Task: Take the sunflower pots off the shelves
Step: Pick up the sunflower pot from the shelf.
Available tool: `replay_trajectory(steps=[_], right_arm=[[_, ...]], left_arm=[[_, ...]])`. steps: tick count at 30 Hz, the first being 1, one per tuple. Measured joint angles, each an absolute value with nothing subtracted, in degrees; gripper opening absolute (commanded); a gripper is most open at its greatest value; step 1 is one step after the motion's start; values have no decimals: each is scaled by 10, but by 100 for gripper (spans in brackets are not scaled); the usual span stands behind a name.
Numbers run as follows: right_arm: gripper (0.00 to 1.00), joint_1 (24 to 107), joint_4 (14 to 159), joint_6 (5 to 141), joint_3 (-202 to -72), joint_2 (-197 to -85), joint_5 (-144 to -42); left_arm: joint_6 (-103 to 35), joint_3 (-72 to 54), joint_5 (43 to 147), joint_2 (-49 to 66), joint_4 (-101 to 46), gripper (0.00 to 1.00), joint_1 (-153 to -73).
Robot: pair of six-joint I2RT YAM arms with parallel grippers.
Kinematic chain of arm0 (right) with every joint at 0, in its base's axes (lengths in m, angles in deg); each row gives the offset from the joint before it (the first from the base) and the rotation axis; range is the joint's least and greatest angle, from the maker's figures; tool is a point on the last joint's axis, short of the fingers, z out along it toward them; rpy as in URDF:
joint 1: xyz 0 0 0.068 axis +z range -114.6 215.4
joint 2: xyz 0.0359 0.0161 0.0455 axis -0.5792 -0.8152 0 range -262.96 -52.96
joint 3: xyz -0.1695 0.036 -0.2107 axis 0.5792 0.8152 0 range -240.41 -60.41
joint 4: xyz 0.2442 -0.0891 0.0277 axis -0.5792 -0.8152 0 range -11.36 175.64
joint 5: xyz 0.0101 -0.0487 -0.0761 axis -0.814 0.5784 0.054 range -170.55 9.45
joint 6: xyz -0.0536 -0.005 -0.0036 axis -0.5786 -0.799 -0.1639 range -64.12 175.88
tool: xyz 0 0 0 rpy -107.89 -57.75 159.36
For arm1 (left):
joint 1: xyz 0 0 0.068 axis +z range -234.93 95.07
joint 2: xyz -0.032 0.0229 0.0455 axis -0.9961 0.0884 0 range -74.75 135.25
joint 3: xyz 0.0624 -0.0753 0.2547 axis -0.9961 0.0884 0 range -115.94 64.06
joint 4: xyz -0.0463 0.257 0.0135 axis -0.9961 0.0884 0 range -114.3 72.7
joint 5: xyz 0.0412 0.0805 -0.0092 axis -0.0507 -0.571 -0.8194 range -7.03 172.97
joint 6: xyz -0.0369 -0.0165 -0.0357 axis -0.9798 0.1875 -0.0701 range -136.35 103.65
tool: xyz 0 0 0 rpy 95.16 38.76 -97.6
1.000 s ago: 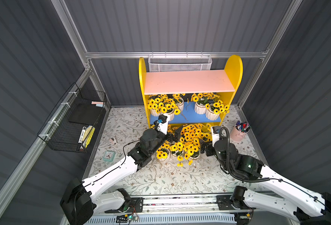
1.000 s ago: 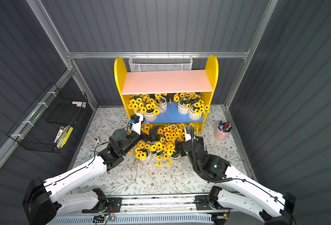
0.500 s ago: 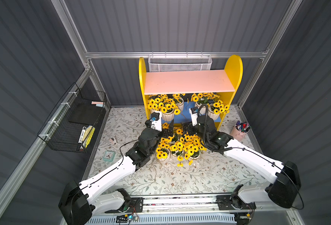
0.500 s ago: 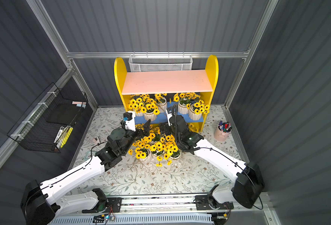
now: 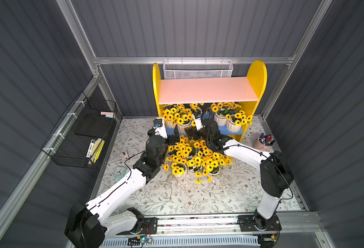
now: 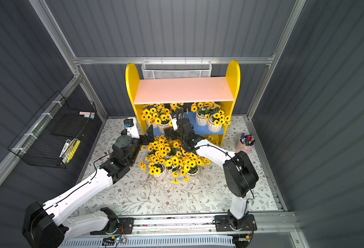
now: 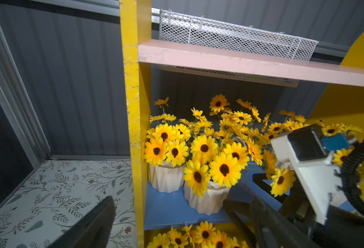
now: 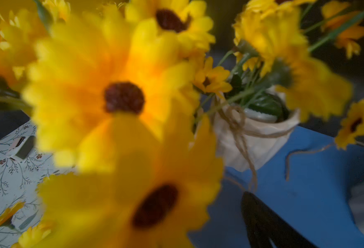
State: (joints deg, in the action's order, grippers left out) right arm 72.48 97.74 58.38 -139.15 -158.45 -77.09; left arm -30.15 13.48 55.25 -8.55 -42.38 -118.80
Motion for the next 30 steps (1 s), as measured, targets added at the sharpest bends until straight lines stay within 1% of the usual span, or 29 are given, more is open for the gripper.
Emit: replay_trajectory(steps=[11,19,27,30], right_arm=[[99,721,1024,586,-1458,-1656,-792],[99,721,1016,589,-1513,-1698,-800],[99,722,1011,594,-1527,-1712,-789],[95,723,1010,594,-1537,-1721,-786]], left_arm=[[-303,135,571,-77,-426,99,-1185],[-304,135,586,-77,-426,99,-1185],[-305,135,594,-77,-427,99,-1185],[-305,135,594,-77,-427,99,-1185]])
